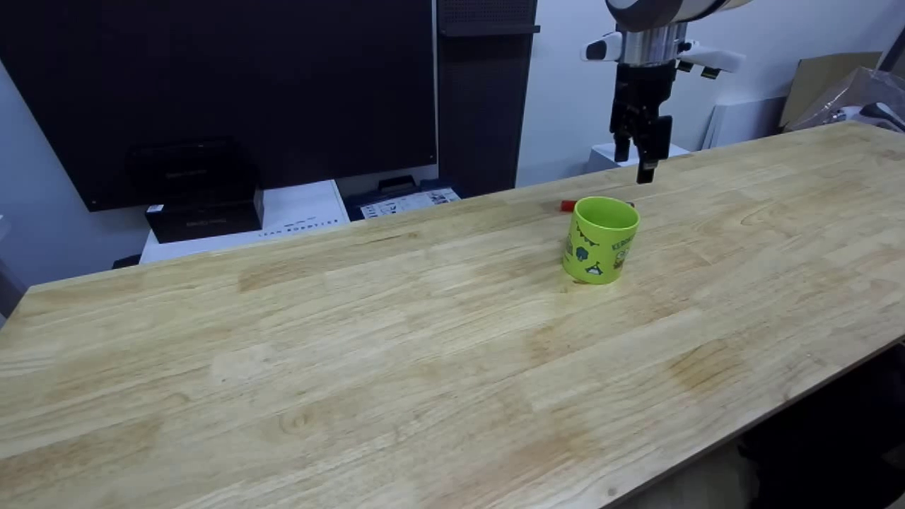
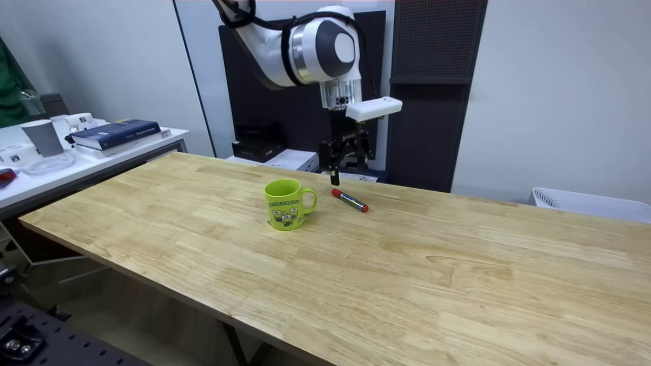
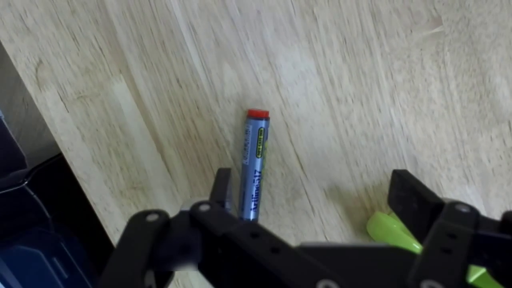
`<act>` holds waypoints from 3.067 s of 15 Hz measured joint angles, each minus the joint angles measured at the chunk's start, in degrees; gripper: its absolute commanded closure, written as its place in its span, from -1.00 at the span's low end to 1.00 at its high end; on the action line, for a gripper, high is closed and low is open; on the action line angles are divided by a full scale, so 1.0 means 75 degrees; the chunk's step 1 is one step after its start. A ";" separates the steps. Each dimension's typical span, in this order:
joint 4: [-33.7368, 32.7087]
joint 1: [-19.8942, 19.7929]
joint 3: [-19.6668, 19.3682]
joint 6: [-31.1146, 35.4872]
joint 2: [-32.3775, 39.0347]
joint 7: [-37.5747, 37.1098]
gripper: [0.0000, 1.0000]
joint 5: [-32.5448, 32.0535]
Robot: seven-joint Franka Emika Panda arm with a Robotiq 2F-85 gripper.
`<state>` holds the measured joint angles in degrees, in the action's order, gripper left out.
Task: Place the marker in the mug
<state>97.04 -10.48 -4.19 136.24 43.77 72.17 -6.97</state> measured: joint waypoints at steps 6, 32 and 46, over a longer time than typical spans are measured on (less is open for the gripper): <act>-0.0213 0.0019 0.0069 0.0016 0.0519 -0.0066 -1.00 -0.0295; -0.2045 0.0113 0.0228 0.0023 0.2032 -0.1438 0.63 -0.0534; -0.0921 0.0111 0.0226 -0.0353 0.0637 -0.1503 0.89 -0.0663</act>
<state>90.13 -9.65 -2.50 133.59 48.54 60.90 -11.95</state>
